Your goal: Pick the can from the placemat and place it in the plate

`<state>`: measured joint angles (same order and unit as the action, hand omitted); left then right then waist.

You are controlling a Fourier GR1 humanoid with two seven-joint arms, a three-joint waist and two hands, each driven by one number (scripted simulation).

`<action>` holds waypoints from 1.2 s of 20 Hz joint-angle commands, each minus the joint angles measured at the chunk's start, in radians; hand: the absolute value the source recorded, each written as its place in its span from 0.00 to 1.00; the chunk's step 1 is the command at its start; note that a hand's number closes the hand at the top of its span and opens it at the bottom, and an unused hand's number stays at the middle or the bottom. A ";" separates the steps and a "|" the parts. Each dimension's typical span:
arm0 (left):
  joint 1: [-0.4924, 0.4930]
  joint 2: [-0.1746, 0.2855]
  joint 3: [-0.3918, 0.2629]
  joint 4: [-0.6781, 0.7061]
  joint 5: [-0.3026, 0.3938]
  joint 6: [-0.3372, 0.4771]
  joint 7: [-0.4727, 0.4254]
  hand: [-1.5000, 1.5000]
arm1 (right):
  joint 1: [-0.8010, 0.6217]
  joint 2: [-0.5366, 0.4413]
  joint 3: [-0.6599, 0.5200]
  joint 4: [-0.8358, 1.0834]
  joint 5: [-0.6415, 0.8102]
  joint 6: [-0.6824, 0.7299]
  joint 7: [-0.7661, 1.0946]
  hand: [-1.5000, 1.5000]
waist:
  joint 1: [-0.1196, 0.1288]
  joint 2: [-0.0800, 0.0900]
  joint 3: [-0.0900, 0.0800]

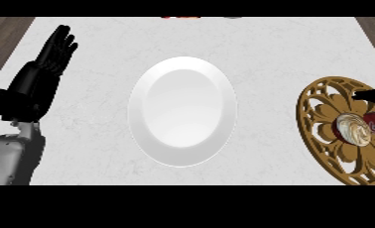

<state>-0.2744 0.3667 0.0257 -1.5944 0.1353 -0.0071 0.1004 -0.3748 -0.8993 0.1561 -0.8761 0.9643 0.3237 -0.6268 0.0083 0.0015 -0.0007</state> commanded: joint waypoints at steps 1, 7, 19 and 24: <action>-0.016 0.014 0.026 -0.023 0.018 -0.012 0.041 0.50 | -0.044 0.091 -0.041 0.000 -0.043 -0.026 -0.016 1.00 | 0.001 -0.001 0.001; 0.031 -0.025 0.002 -0.019 -0.034 0.002 -0.017 0.50 | -0.003 0.108 -0.117 -0.008 -0.053 -0.243 -0.101 1.00 | -0.008 -0.003 0.001; 0.075 -0.005 0.045 -0.038 -0.017 -0.004 0.001 0.50 | 0.276 0.261 -0.299 -0.358 -0.132 -0.337 0.520 1.00 | -0.058 -0.020 -0.004; 0.041 0.000 0.051 -0.018 -0.021 -0.006 0.017 0.50 | 0.380 0.361 -0.267 -0.731 -0.229 -0.267 0.567 1.00 | -0.066 -0.020 -0.003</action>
<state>-0.2225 0.3521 0.0621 -1.6110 0.1059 -0.0020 0.1049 -0.0722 -0.6085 -0.1179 -1.3749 0.7968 0.0359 -0.1106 -0.0529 -0.0179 -0.0054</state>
